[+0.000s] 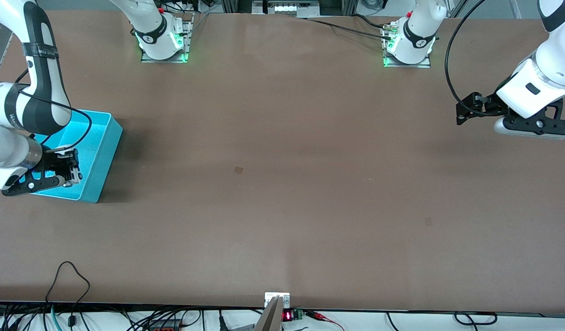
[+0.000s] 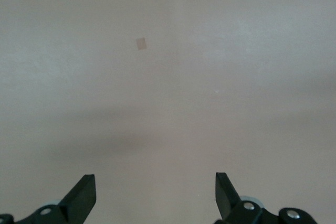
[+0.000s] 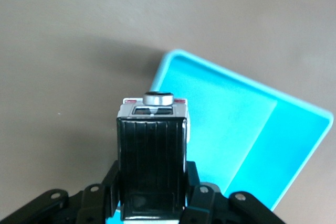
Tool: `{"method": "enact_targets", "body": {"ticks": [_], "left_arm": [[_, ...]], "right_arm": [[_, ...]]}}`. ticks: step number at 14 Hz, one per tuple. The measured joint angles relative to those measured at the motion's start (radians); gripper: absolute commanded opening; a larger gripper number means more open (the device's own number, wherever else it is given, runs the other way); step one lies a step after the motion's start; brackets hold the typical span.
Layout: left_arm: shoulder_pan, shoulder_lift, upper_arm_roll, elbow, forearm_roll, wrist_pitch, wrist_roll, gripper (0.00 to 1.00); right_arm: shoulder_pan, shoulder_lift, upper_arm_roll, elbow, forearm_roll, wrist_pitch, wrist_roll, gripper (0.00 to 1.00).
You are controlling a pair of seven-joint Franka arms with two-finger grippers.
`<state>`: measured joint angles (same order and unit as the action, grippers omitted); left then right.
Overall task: Wind and store white jeep toy
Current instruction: 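Carry the jeep over the cyan bin with the right gripper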
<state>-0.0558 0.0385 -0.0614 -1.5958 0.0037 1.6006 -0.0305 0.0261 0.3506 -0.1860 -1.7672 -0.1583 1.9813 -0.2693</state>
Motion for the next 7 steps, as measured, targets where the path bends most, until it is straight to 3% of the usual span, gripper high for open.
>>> {"method": "enact_targets", "body": {"ticks": [4,7], "left_arm": [[0.0,0.0,-0.003,0.0,0.0,-0.02,0.0,1.0],[0.0,0.0,-0.005,0.001,0.0,-0.032,0.0,1.0]], "right_arm": [[-0.017,0.004,-0.034,-0.089,-0.034,0.046,0.147,0.0],[-0.062,0.004,-0.045,-0.19,-0.034,0.183,0.151,0.0]]}}
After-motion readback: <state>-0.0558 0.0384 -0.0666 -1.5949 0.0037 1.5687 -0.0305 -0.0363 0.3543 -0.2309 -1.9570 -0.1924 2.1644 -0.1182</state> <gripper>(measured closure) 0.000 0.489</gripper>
